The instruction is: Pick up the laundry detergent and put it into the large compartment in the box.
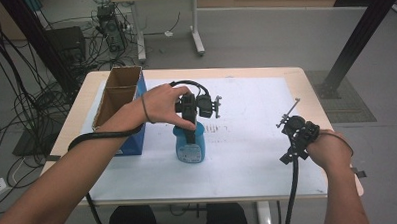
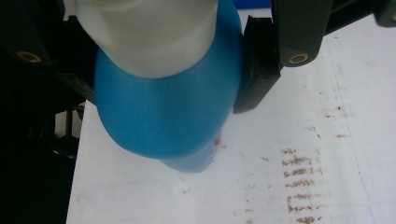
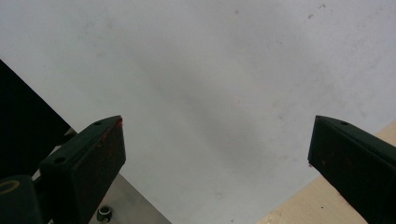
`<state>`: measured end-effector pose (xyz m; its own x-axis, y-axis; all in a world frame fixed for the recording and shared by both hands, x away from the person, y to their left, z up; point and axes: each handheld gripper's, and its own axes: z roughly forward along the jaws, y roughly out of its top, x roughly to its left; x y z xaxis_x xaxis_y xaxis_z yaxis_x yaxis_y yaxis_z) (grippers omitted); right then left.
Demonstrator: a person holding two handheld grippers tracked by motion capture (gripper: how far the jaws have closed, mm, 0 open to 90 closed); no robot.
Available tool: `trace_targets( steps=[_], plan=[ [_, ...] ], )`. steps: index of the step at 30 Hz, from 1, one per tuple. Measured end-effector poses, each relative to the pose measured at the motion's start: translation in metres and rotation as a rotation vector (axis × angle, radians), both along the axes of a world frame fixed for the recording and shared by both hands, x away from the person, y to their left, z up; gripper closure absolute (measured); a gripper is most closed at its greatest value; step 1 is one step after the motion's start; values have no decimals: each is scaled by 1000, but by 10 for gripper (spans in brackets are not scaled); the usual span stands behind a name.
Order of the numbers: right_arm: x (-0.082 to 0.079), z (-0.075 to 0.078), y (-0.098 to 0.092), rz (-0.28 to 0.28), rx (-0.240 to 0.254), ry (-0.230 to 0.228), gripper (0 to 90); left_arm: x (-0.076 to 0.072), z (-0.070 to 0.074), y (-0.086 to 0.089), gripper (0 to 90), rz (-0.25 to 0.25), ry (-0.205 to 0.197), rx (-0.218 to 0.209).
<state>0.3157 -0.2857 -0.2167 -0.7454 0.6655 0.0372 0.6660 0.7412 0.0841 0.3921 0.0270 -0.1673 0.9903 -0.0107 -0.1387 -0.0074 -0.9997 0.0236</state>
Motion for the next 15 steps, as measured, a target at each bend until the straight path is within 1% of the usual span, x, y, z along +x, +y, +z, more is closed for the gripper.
trace_targets(
  steps=[8,15],
  plan=[
    [0,-1,0,6,0,-1,41,0,0,0,360,4,0,1],
    [0,0,0,-1,3,-2,40,-1,0,-1,360,4,-3,6]
  ],
)
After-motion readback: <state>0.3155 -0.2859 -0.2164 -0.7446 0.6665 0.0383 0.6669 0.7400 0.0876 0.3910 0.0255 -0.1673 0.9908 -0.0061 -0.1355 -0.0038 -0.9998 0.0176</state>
